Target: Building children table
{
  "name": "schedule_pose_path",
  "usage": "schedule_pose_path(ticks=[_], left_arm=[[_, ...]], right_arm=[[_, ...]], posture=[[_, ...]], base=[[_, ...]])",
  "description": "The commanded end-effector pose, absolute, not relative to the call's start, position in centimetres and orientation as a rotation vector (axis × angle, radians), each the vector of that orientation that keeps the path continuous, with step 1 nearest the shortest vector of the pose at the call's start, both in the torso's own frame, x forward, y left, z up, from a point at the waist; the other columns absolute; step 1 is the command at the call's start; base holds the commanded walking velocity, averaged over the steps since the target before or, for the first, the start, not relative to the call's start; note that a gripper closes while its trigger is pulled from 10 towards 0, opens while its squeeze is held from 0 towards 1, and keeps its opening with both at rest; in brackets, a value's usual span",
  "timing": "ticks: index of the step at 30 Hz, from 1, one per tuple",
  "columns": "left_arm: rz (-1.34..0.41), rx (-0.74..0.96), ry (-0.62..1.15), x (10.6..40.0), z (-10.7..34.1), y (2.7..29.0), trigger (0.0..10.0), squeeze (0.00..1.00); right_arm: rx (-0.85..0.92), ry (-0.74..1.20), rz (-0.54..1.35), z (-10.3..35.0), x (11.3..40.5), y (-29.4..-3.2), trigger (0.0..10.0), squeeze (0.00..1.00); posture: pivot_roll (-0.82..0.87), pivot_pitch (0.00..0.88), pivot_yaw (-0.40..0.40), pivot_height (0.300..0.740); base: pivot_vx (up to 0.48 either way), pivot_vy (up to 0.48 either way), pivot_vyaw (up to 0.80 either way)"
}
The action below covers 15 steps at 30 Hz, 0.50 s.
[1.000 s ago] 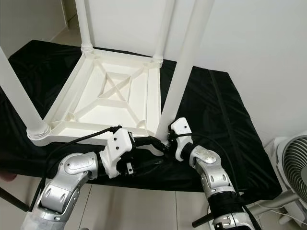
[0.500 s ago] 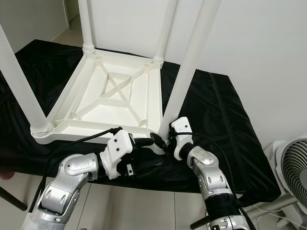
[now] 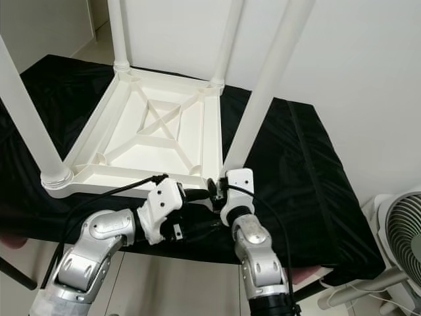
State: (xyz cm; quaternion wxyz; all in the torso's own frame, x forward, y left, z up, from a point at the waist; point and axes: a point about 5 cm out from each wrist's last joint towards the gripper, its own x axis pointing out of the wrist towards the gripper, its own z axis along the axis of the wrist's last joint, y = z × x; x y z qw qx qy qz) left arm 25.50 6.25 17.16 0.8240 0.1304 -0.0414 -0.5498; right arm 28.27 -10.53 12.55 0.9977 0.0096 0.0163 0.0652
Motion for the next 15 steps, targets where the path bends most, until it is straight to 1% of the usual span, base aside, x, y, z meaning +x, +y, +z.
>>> schedule_pose_path(ticks=[1,6,7,8,9,10,15], left_arm=[[-0.963,0.268,-0.109,26.6,17.3,6.8,10.0,0.00],[-0.959,0.274,-0.106,26.8,17.3,7.0,10.0,0.00],[-0.966,0.274,-0.107,26.7,17.3,7.2,10.0,0.00],[-0.966,0.274,-0.107,26.7,17.3,7.2,10.0,0.00],[-0.976,0.277,-0.107,26.6,17.2,7.2,10.0,0.00],[-0.991,0.272,-0.109,26.3,17.2,7.1,10.0,0.00],[-1.015,0.263,-0.114,25.9,17.1,6.9,10.0,0.00]], right_arm=[[0.002,0.087,0.076,11.4,27.8,-11.0,0.0,0.00],[0.033,0.091,0.046,11.8,27.9,-11.5,0.0,0.00],[0.036,0.084,0.071,11.9,27.9,-11.6,10.0,0.00],[0.036,0.084,0.071,11.9,27.9,-11.6,10.0,0.00],[0.041,0.081,0.097,11.9,28.0,-11.9,10.0,0.90],[0.044,0.071,0.132,12.0,28.1,-12.2,10.0,1.00],[0.059,0.066,0.185,12.2,28.4,-12.9,10.0,1.00]], posture=[[-0.02,0.002,-0.127,0.740],[-0.02,0.000,-0.127,0.740],[-0.02,0.000,-0.127,0.740],[-0.02,0.000,-0.127,0.740],[-0.02,0.000,-0.129,0.740],[-0.02,0.000,-0.132,0.740],[-0.01,0.000,-0.141,0.740]], base=[[0.000,0.000,0.00],[0.000,0.000,0.00],[0.000,0.000,0.00],[0.000,0.000,0.00],[0.000,0.000,0.00],[0.000,0.000,0.00],[0.000,0.000,0.00]])
